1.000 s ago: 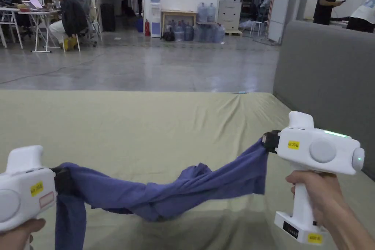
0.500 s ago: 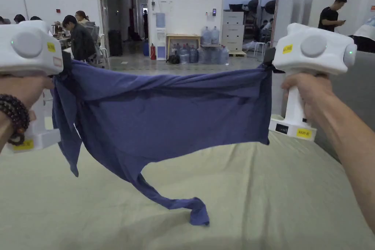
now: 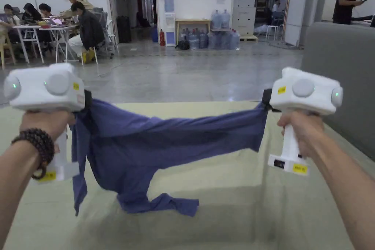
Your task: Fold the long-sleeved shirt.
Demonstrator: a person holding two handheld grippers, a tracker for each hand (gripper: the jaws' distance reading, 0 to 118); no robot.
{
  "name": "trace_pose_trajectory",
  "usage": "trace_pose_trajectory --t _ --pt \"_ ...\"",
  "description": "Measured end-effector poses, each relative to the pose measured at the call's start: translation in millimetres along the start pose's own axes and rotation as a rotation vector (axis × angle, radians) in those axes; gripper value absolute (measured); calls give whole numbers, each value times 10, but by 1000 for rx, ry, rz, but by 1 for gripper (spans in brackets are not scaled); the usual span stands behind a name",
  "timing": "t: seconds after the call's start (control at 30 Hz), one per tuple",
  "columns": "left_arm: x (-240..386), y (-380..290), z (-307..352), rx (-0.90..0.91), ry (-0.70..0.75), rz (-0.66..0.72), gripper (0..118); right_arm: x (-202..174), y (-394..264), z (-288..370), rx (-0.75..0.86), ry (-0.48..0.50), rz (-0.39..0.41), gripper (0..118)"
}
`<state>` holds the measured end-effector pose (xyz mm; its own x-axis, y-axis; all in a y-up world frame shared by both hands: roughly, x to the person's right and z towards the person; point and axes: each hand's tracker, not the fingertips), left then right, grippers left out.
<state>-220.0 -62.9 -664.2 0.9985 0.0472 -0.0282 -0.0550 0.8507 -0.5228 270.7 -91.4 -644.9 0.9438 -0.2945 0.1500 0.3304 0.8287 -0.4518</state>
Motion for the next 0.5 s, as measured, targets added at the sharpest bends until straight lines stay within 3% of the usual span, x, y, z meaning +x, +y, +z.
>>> trace_pose_trajectory --t 0.1,0.23,0.5 --pt "8 -562 -345 -103 -6 49 2 229 -594 -358 -106 -38 -44 0" --pt "-23 -976 -325 -161 -26 74 2 488 -998 -543 -201 -70 -6 0" --pt "-249 -1671 642 -220 -116 39 2 569 -1704 436 -223 -87 35 0"
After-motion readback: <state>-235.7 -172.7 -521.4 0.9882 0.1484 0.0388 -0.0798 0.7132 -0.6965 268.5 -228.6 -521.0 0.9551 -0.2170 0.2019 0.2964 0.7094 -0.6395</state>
